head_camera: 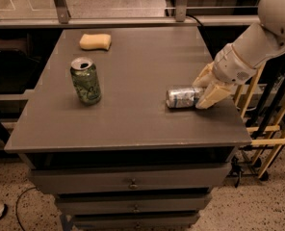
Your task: Move redbull can near green can
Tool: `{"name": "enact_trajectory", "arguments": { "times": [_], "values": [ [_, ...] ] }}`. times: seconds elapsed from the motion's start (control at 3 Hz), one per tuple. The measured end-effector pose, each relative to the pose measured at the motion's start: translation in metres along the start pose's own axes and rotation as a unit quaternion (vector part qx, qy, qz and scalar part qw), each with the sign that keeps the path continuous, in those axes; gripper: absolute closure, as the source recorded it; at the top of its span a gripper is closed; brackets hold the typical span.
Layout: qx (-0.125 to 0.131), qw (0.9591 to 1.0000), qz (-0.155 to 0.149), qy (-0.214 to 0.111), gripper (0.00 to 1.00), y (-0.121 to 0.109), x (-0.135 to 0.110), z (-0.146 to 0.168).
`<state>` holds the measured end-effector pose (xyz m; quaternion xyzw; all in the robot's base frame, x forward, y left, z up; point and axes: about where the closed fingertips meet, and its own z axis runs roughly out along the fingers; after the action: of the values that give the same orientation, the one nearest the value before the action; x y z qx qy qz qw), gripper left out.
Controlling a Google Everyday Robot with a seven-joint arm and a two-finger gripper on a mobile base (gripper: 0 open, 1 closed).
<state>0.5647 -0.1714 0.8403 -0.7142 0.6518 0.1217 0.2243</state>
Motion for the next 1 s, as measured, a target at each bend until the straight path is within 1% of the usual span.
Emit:
{"name": "enact_trajectory", "arguments": {
  "times": [0.33, 0.67, 1.0],
  "values": [
    [0.007, 0.9999, -0.003, -0.011, 0.87, 0.001, -0.005, -0.005],
    [0.027, 0.9989, -0.022, -0.031, 1.00, 0.004, -0.024, -0.022],
    [0.027, 0.9989, -0.022, -0.031, 1.00, 0.004, -0.024, -0.022]
  ]
}}
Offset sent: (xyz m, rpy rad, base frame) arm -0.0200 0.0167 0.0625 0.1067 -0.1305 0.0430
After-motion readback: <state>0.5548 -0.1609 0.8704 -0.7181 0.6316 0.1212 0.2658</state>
